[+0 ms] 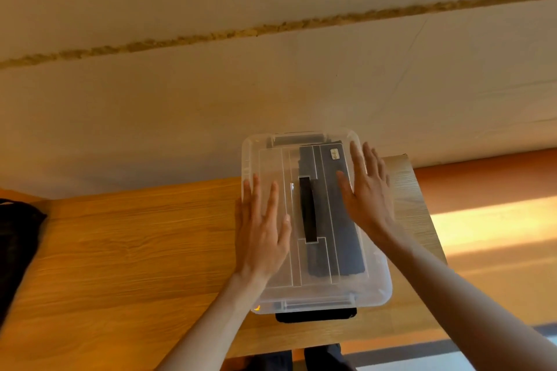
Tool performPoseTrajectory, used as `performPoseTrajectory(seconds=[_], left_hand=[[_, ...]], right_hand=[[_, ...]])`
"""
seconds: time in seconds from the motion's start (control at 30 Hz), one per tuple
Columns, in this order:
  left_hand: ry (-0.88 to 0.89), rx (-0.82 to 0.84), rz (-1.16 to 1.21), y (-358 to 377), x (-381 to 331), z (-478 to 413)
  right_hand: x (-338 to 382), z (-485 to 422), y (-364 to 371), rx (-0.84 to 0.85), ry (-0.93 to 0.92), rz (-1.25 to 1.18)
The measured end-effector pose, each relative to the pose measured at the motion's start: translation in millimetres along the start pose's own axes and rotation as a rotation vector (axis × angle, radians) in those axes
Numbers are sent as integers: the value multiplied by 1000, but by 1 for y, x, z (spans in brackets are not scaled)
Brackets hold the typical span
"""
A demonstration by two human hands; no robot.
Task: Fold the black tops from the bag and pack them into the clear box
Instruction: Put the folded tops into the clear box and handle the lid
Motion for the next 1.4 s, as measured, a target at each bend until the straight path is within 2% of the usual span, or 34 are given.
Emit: performPoseTrajectory(seconds=[0.07, 0.23, 0.4, 0.53, 0.6, 0.73, 0.8, 1.17, 1.4], left_hand=[[52, 53, -40, 1, -12, -15], [50, 246, -95, 18, -31, -23], [55, 207, -172, 28, -29, -19], [69, 201, -161, 30, -29, -18], [64, 188, -165, 31, -29, -18], [51, 188, -174, 32, -30, -18], [50, 181, -183, 32, -30, -19], [41, 182, -230, 32, -34, -20], [38, 197, -158, 24, -30, -24]], right_hand=[[15, -33, 8, 79, -94, 41], [50, -113, 36, 296, -208, 126], [71, -175, 55, 690, -233, 216], [66, -191, 65, 819, -246, 301], [66, -192, 65, 799, -250, 269], [63, -179, 58, 569, -357, 141], [60, -167, 55, 506, -387, 108], [48, -141, 63, 189, -492, 71], [41, -125, 61, 223, -481, 111]])
Point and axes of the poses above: each hand's wrist, its own z-axis away from the middle knuckle, its own y-axis out of the palm, x = y × z, the point moved 1 cm from there along -z, towards the middle knuckle, and after that the axes turned 7 degrees about -x, right-handed, at the moved point
